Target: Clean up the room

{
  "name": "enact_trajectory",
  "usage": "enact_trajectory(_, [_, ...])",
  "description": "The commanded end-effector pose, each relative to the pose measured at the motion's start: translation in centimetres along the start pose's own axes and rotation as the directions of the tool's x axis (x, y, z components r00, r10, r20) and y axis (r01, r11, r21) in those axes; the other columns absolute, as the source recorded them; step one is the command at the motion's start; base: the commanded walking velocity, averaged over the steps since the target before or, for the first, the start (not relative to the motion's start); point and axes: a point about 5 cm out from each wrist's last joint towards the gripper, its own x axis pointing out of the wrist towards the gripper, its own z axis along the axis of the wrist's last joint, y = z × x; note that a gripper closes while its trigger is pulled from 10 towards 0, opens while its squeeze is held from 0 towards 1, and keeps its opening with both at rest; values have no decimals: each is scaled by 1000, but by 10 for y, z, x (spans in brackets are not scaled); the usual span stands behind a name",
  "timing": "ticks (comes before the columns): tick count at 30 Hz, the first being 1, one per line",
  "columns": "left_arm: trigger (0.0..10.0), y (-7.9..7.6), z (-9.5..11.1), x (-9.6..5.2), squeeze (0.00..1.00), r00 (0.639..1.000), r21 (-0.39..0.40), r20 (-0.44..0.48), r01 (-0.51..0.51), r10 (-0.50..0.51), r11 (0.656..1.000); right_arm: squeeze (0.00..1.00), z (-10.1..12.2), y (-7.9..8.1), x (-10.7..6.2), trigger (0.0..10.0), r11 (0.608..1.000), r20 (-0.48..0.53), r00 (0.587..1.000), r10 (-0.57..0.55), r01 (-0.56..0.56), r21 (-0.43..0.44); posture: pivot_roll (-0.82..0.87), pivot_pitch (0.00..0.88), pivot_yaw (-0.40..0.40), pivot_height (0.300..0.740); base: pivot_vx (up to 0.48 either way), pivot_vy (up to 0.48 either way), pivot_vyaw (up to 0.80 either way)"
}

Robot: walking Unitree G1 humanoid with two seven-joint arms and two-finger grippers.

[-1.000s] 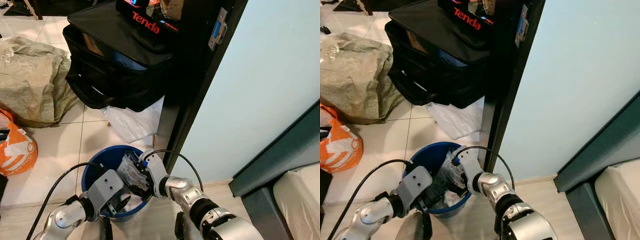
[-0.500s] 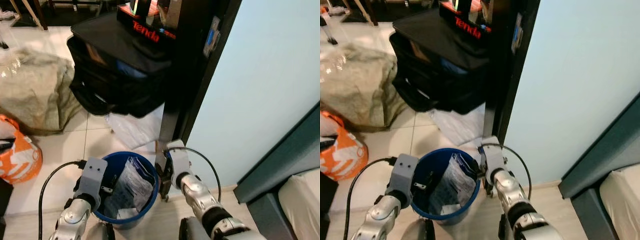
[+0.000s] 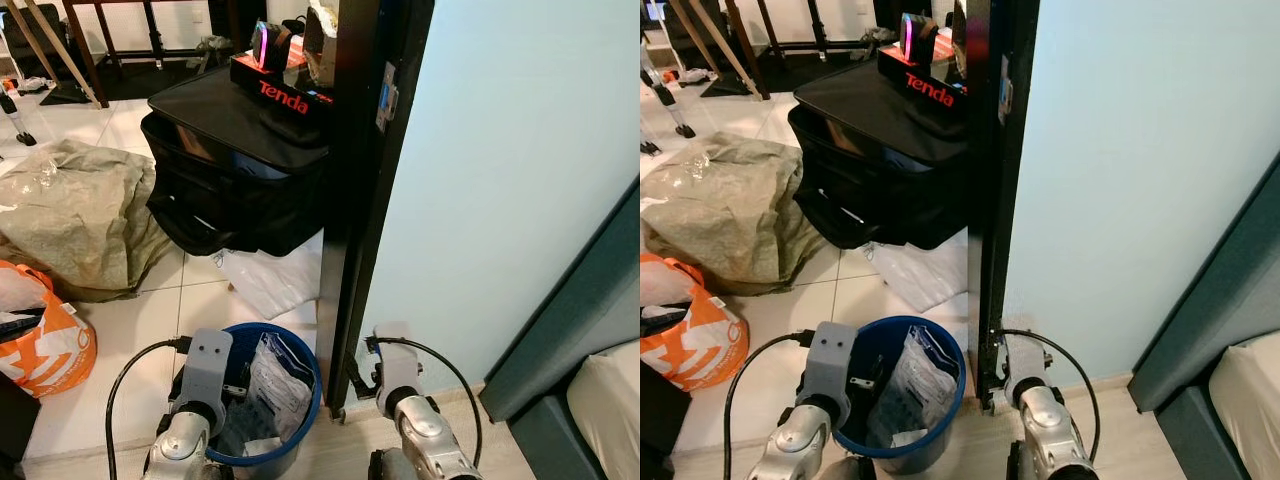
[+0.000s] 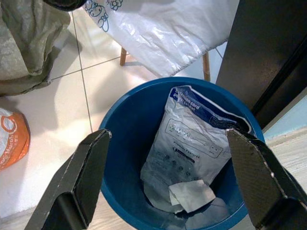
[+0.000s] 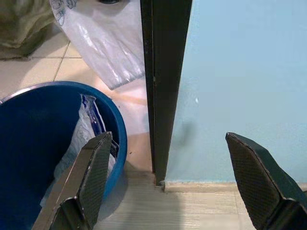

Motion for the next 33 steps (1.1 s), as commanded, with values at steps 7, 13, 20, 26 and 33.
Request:
enact_trajectory(7, [10000, 4, -6, -3, 0, 999, -15, -16, -31, 31, 999, 0, -4, 6, -4, 10000, 1000, 0, 1000, 26, -26, 9, -3, 108, -26, 594, 0, 0, 0])
enact_trajectory(13, [10000, 4, -5, -3, 0, 999, -18, -11, -39, 39, 999, 0, -3, 9, -5, 10000, 999, 4, 999, 42, -42, 7, -1, 109, -34, 594, 0, 0, 0])
enact_trajectory(20, [10000, 5, -5, -3, 0, 999, -20, -7, -52, 52, 998, 0, -1, 10, -7, 10000, 998, 9, 998, 54, -54, 9, 2, 114, -39, 602, 0, 0, 0])
enact_trajectory(26, [10000, 5, -5, -4, 0, 998, -21, -6, -55, 55, 998, 0, 0, 12, -8, 10000, 998, 21, 997, 69, -69, 13, 3, 116, -38, 622, 0, 0, 0])
enact_trajectory(33, [10000, 5, -4, -3, 0, 998, -23, -3, -57, 57, 998, 0, 2, 12, -9, 10000, 997, 26, 997, 72, -72, 13, 4, 117, -39, 637, 0, 0, 0])
